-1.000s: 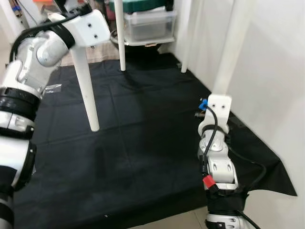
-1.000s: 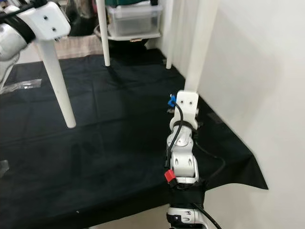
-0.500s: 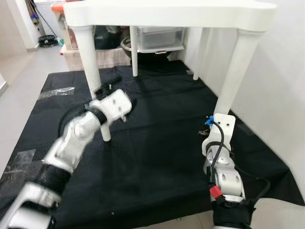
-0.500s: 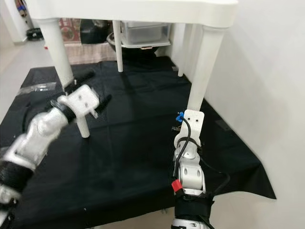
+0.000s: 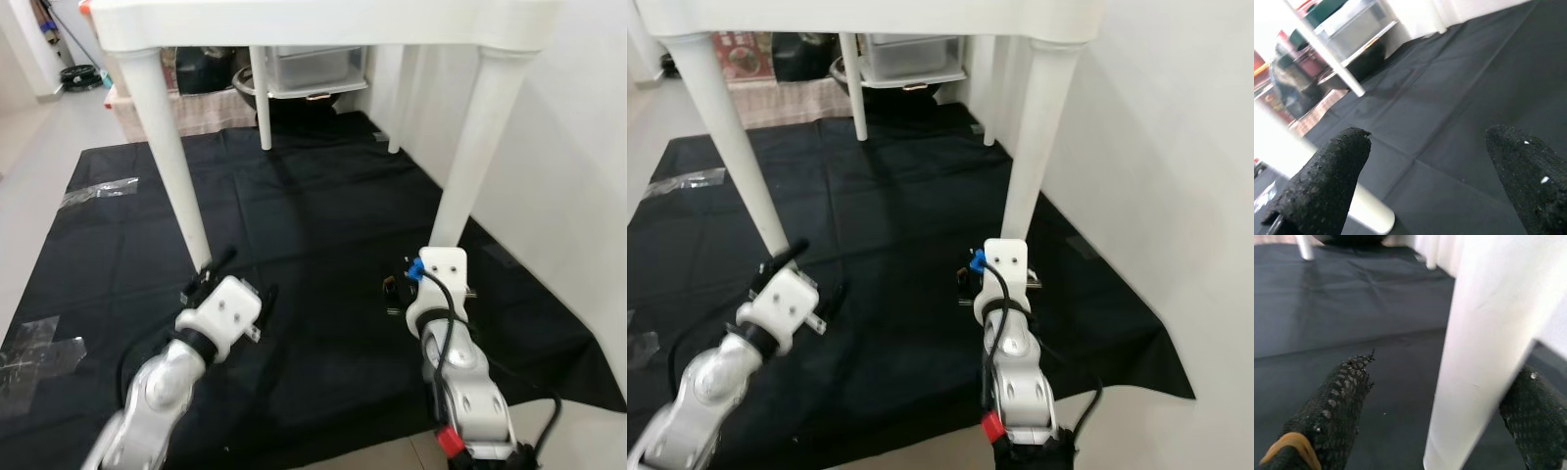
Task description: Building children table
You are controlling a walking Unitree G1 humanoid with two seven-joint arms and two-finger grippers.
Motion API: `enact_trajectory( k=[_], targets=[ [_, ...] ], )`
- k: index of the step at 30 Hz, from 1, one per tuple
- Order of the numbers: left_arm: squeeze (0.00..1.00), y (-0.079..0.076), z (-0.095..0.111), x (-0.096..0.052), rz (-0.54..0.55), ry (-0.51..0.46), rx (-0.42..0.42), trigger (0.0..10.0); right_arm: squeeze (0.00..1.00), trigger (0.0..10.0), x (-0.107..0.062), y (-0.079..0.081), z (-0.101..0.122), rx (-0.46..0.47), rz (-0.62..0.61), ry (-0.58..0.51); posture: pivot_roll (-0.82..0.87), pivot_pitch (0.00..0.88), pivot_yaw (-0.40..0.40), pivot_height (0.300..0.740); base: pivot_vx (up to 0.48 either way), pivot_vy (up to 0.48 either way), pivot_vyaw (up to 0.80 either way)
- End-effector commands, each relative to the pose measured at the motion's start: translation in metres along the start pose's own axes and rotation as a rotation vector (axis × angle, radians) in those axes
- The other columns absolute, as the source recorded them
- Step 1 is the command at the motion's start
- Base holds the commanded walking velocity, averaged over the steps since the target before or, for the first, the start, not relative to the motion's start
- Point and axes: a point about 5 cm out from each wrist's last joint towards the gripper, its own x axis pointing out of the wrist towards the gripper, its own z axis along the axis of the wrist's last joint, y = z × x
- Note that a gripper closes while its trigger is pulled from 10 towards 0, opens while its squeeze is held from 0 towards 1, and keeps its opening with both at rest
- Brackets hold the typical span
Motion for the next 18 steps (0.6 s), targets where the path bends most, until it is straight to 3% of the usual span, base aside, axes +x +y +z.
enact_trajectory(
  k=[1,4,10,18],
  targets=[
    [0.0,-0.001,0.003,-0.001,0.004,-0.007,-0.016,10.0,0.0,10.0,-0.003,0.005,0.004,0.003,0.037,-0.028,0.1,0.021,-0.016,0.74,0.0,0.0,0.0],
    [0.0,-0.016,-0.004,-0.015,-0.003,0.05,-0.104,10.0,0.0,10.0,-0.02,0.01,-0.003,0.026,0.13,-0.036,0.06,0.022,-0.018,0.74,0.0,0.0,0.0],
    [0.0,-0.035,-0.002,-0.029,-0.015,0.083,-0.227,10.0,0.0,10.0,-0.038,0.026,-0.008,0.063,0.254,-0.039,0.01,0.033,-0.024,0.74,0.0,0.0,0.0],
    [0.0,-0.039,0.0,-0.037,0.008,0.143,-0.316,10.0,0.0,10.0,-0.044,0.029,-0.006,0.065,0.221,-0.127,0.0,0.035,-0.012,0.74,0.0,0.0,0.0]
  ],
)
